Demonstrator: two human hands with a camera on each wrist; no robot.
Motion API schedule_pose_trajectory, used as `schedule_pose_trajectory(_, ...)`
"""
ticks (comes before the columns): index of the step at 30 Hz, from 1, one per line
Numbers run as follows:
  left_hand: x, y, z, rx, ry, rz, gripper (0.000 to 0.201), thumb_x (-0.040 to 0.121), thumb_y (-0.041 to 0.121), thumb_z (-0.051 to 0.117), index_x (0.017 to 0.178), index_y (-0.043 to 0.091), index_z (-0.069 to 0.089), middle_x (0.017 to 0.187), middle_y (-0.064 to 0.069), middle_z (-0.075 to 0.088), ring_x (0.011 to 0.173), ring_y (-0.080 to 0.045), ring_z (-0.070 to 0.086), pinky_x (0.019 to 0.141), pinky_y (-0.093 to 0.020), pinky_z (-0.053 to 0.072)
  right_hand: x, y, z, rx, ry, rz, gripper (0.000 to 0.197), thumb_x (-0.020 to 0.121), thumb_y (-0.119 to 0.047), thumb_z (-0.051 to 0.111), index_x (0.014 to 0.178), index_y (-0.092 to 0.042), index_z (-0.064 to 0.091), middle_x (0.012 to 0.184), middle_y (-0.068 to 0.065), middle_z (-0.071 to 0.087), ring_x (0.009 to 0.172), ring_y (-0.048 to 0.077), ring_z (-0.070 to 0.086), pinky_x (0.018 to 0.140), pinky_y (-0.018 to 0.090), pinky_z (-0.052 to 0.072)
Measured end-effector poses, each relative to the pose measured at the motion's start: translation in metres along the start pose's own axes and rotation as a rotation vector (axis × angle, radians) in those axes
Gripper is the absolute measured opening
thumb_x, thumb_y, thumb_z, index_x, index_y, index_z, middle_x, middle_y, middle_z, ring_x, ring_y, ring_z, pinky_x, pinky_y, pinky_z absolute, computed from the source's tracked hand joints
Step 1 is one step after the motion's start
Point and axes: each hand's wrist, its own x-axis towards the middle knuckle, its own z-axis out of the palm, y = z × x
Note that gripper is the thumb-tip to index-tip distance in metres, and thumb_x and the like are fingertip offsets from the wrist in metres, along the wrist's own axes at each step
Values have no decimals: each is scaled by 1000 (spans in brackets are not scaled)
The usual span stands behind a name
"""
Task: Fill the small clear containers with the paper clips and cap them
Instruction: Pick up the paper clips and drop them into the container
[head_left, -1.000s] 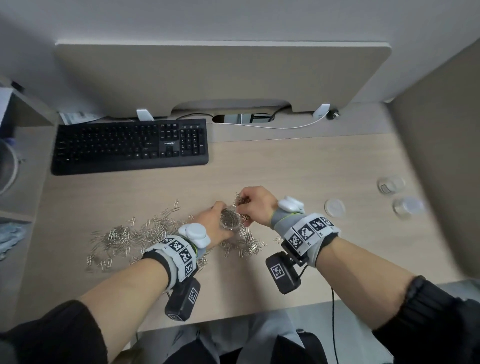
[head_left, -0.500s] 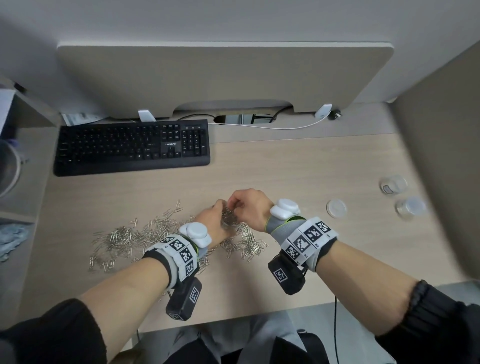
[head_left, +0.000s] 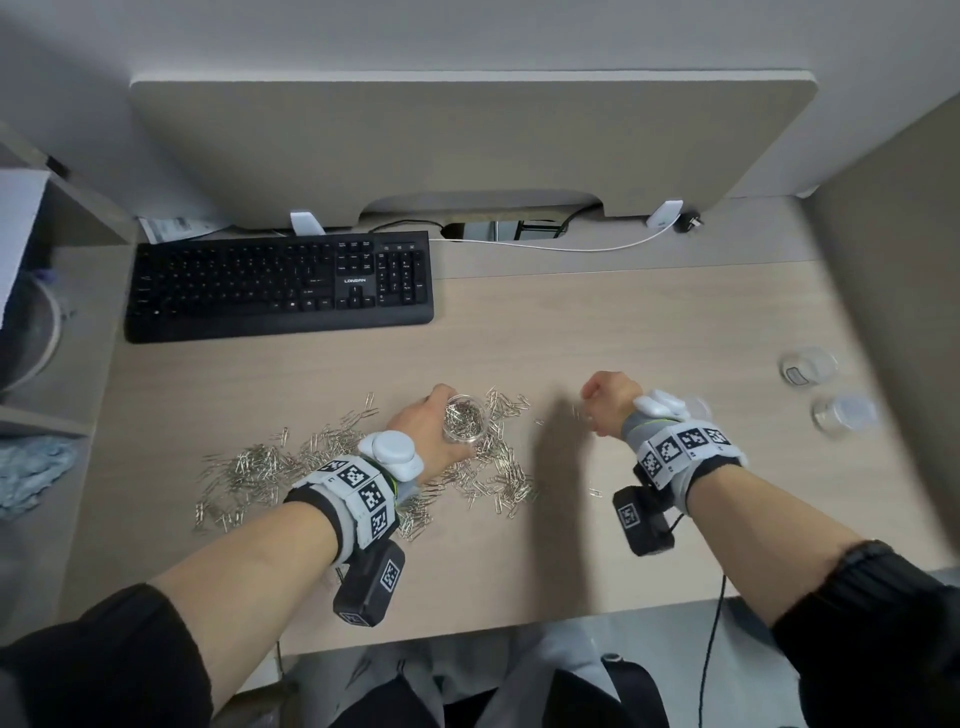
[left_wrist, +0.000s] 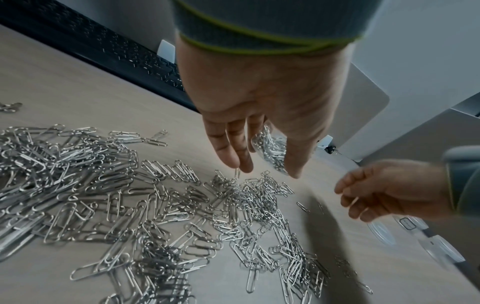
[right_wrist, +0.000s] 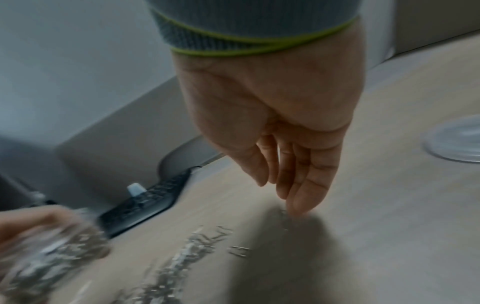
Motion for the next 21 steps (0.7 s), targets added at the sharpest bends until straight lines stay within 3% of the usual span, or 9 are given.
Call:
schedule_pose_trajectory(3,-1,-6,1,6,-1,-6,69,77,41,75,130,18,37,96,-3,64,79,-22,62,70,-37,53,8,12,-2,-181,-12,78,22,92,-18,54,106,-8,67,99,12,72,87,31,70,82,37,58)
schedule_pose_trajectory(5,-3,-9,1,18,0,-8,70,78,42,75,131,17,37,95,-2,63,79,-22,61,69,-36,51,14,11,2,-154,2,83,26,94,-25,54,106,-7,66,100,13,71,86,31,68,81,35,55)
schedule_pose_trajectory(7,-4,-14,2,33,-12,-20,71,79,43,74,132,16,36,94,-2,62,78,-22,60,66,-34,48,23,6,11,-89,-8,60,29,93,-25,54,110,-6,66,109,16,69,97,33,66,86,36,52)
schedule_pose_trajectory(9,-6,-17,2,34,-18,-29,72,79,43,74,134,16,35,92,-1,60,78,-22,58,63,-31,43,27,-4,20,-57,-12,18,32,93,-25,54,115,-4,66,116,17,66,108,35,62,90,36,48)
schedule_pose_trajectory(11,-8,-21,2,39,-21,-38,74,78,43,74,134,15,35,92,-1,61,79,-22,60,64,-32,46,27,-22,31,-73,-12,-29,34,95,-26,53,117,-4,65,118,18,64,111,35,60,89,36,46)
schedule_pose_trajectory(14,-10,-27,2,37,-32,-50,76,78,43,75,136,15,35,92,-3,61,80,-23,60,69,-35,50,26,-51,45,-165,4,-150,37,93,-33,55,117,-5,60,118,16,63,105,33,61,82,35,46)
schedule_pose_trajectory(18,-12,-35,3,33,-15,-74,76,75,45,76,134,18,36,96,-3,62,83,-23,60,73,-36,50,12,-79,59,-348,-33,-314,67,84,-54,65,131,-12,41,123,10,47,96,30,60,70,36,46)
schedule_pose_trajectory(21,-15,-41,2,25,11,-84,73,74,45,77,130,20,38,95,0,59,86,-24,58,71,-33,47,-1,-86,79,-468,-66,-400,75,77,-59,69,131,-16,40,124,10,43,102,29,56,81,41,52)
